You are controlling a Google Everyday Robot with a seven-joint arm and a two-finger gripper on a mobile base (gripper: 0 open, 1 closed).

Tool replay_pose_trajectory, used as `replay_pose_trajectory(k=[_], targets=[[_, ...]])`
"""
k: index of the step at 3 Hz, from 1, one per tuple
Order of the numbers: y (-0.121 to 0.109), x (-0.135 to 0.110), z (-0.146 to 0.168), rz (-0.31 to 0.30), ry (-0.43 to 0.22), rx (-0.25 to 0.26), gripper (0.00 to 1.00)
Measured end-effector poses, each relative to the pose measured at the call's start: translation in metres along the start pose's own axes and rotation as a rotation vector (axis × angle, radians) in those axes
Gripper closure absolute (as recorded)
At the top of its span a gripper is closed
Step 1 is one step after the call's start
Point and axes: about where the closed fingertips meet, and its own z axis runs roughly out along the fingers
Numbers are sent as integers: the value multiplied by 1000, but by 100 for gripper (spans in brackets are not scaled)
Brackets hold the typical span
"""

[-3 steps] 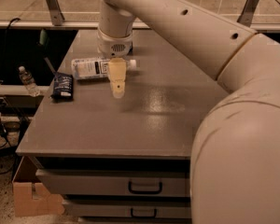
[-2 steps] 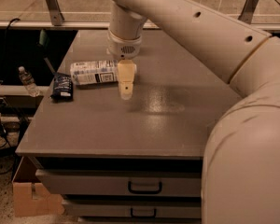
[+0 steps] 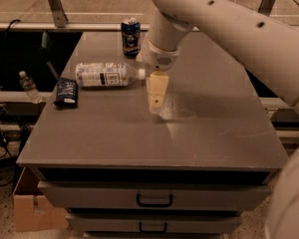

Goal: Move blue plastic bottle near rxbar blueberry

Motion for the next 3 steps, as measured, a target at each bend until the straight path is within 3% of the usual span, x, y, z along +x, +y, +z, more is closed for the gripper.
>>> replay_pose_trajectory(k=[2,3], targets=[[20,96,-87,51,-127,241,0],[25,106,-91,45,-124,247,0]])
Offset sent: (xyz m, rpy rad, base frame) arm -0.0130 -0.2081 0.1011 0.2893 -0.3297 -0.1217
